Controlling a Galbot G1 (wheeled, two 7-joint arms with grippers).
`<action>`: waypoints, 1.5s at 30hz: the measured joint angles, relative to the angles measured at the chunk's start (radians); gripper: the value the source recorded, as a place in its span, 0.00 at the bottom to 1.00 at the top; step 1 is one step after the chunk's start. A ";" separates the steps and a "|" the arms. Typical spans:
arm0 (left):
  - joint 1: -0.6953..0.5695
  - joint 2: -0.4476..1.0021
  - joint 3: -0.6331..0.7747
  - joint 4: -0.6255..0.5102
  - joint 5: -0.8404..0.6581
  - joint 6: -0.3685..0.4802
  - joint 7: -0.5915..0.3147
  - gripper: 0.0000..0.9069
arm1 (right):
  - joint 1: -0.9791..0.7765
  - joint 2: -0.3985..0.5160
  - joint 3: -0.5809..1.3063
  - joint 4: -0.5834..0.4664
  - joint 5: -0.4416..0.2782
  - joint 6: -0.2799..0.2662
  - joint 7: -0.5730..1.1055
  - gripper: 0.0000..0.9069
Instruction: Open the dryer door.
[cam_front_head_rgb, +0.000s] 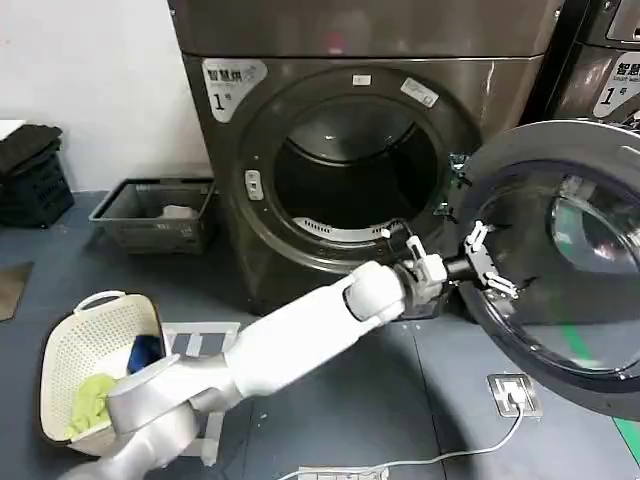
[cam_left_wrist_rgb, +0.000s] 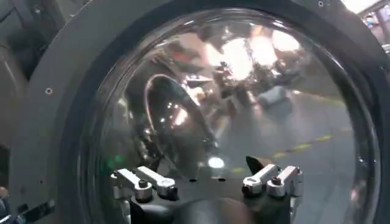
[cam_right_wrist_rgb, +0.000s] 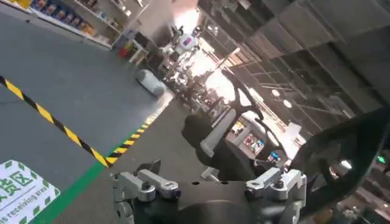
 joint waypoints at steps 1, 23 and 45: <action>0.000 -0.004 0.000 0.002 0.001 0.003 -0.004 1.00 | 0.000 -0.001 0.000 0.000 0.000 0.001 -0.002 1.00; -0.014 -0.094 -0.013 0.104 0.026 0.053 -0.022 1.00 | 0.004 -0.008 -0.010 0.008 0.003 0.028 -0.025 1.00; -0.098 0.190 0.034 -0.364 -0.393 0.493 -0.129 1.00 | 0.014 -0.059 -0.033 -0.019 0.032 0.050 -0.067 1.00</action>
